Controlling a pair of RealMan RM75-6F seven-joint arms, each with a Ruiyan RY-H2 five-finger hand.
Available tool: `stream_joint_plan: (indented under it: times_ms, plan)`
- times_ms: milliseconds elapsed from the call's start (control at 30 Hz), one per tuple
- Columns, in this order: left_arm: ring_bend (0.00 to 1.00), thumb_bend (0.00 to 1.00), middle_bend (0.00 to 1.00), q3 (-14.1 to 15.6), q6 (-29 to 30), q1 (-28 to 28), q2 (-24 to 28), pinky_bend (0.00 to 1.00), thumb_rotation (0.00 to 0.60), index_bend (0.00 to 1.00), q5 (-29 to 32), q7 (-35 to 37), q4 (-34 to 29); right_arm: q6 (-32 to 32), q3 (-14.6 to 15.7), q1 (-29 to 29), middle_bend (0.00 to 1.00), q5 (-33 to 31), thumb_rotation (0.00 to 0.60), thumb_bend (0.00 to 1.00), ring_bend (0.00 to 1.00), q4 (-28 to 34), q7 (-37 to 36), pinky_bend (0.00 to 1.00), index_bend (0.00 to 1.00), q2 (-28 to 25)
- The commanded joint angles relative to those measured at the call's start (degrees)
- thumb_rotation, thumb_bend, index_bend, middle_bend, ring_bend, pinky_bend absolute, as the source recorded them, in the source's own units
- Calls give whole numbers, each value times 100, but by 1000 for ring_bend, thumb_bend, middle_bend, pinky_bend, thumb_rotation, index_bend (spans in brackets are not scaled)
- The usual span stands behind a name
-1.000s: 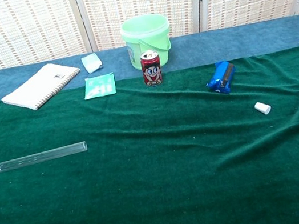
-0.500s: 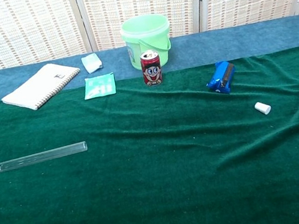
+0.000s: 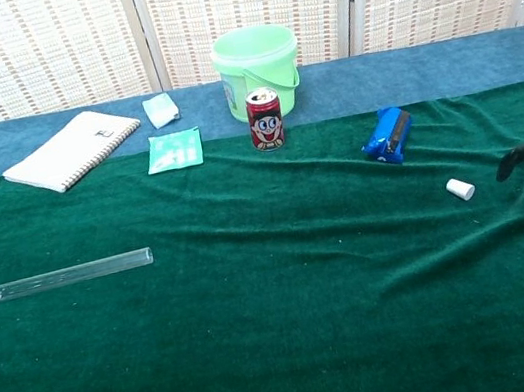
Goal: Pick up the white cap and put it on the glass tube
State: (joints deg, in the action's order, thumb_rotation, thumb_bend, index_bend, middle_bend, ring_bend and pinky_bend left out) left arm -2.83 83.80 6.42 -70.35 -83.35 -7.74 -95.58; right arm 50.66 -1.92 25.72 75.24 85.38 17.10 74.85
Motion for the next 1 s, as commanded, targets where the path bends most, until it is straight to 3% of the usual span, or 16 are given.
stream_joint_plan:
  times_ms: [33,500,1000]
  plan:
    - [204,441,217,1,-10,5,-7,0,600,372,0,3,4,-35,14,38,935,-37,600,860,1000,-37,10,1000,194,41]
    - [203,441,217,4,-41,9,-16,0,600,372,24,71,56,-286,-16,358,935,-238,600,860,1000,-285,155,1000,194,396]
    - [204,440,217,15,-52,-9,-54,0,600,372,49,114,155,-235,-145,579,935,-486,600,860,1000,-179,332,1000,194,359]
